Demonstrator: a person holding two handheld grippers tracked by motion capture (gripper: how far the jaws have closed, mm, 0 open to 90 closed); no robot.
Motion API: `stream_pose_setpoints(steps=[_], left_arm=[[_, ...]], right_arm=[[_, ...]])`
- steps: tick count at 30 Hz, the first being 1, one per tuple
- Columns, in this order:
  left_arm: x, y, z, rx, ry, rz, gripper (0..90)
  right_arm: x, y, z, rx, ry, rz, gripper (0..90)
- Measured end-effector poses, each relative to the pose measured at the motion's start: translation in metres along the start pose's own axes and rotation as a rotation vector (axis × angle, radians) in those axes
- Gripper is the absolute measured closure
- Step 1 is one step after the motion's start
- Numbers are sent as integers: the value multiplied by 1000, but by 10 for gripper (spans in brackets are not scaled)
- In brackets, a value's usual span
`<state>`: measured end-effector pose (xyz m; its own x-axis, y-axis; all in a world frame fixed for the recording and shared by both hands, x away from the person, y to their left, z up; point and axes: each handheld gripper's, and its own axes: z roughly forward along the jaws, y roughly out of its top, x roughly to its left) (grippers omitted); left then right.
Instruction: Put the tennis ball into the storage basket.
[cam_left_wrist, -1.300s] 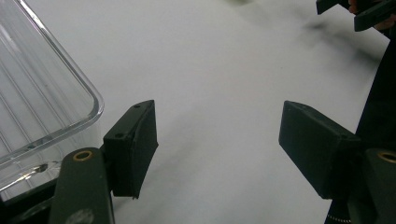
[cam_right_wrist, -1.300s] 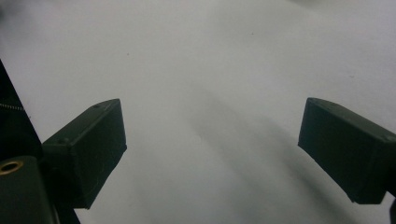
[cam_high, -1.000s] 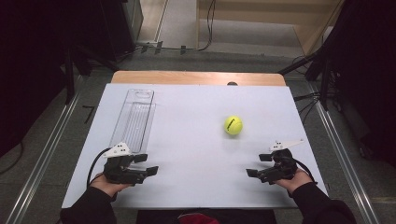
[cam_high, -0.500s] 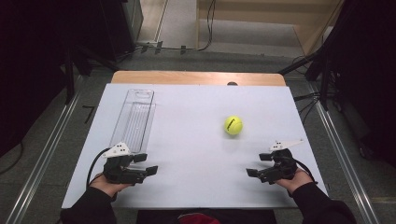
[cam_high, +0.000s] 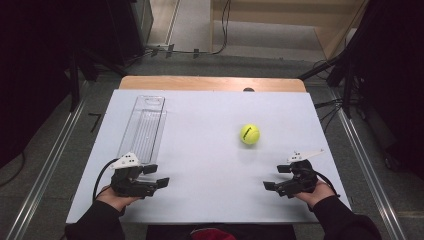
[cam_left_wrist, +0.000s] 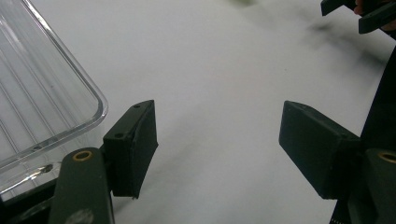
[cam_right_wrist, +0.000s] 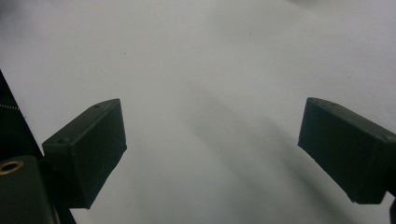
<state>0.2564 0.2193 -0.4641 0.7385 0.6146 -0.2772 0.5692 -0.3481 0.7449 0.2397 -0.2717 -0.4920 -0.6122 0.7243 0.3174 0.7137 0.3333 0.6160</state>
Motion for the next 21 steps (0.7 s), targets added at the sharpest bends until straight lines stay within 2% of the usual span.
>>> stream_pose_setpoints(steps=[11, 14, 21], left_arm=[[1, 0, 0, 1, -6, -7, 287], [2, 0, 0, 7, -12, -18, 261], [2, 1, 0, 8, -13, -15, 261]], right_arm=[[0, 0, 0, 8, 3, 2, 58], [0, 0, 1, 8, 0, 4, 57], [-4, 0, -1, 3, -30, 16, 57]])
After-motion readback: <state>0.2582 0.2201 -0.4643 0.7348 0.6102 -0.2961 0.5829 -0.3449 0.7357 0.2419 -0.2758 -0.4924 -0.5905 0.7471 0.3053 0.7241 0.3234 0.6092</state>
